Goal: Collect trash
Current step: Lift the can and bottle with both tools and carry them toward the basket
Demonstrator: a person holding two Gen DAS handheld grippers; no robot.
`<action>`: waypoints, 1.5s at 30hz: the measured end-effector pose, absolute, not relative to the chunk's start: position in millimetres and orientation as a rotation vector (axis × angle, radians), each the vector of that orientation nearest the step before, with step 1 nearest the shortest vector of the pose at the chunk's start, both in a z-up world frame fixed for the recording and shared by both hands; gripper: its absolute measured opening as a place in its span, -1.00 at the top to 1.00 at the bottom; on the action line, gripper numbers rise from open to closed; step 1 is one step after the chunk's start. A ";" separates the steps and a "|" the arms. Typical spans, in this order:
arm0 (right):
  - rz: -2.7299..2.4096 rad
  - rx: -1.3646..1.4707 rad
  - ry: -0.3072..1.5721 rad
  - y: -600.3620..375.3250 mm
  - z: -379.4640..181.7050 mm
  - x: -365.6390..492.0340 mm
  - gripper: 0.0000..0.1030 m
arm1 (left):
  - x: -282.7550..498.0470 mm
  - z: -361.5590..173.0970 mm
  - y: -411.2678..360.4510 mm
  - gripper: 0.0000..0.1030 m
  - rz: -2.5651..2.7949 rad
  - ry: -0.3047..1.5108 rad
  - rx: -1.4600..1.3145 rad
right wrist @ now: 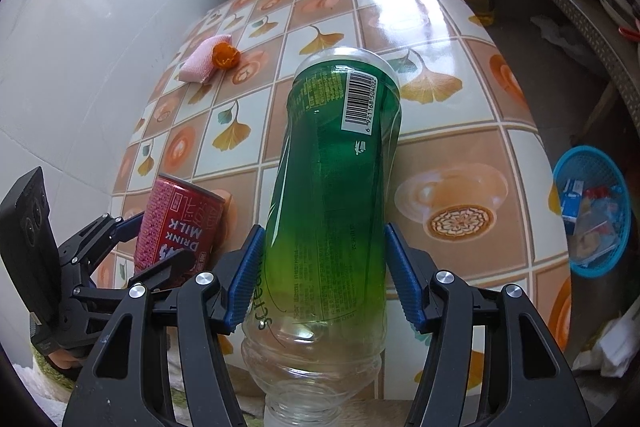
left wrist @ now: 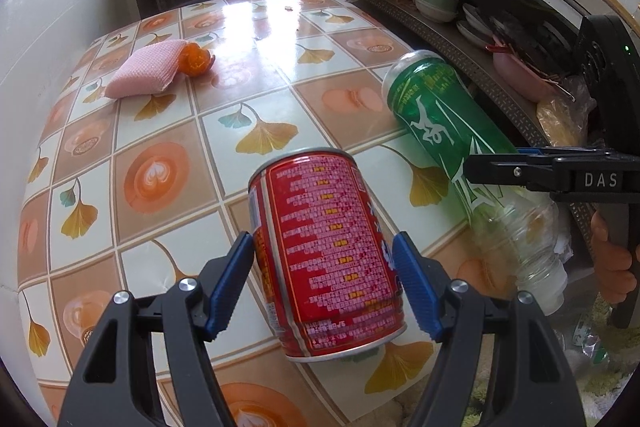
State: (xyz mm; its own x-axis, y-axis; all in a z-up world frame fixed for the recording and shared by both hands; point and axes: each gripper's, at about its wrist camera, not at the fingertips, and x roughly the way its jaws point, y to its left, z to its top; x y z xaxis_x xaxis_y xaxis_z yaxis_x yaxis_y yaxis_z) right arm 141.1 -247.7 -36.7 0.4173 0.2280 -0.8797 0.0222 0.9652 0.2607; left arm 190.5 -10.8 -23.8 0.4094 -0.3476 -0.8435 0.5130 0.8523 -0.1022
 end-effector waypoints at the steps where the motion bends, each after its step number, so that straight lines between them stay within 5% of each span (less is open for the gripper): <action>1: 0.131 0.249 1.137 -248.2 -36.9 141.0 -0.11 | 190.6 -23.9 -10.7 -0.34 -0.546 1.013 0.183; 45: 0.108 0.208 1.154 -231.9 -48.1 149.1 -0.30 | 191.0 -23.2 -8.3 -0.34 -0.539 1.017 0.184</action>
State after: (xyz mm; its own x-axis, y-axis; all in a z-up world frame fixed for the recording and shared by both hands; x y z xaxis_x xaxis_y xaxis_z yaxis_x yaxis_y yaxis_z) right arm 149.1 -231.9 -48.1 0.4024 0.1916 -0.8952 0.0215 0.9756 0.2185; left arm 191.0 -8.3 -23.2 0.4091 -0.3419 -0.8460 0.5087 0.8551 -0.0996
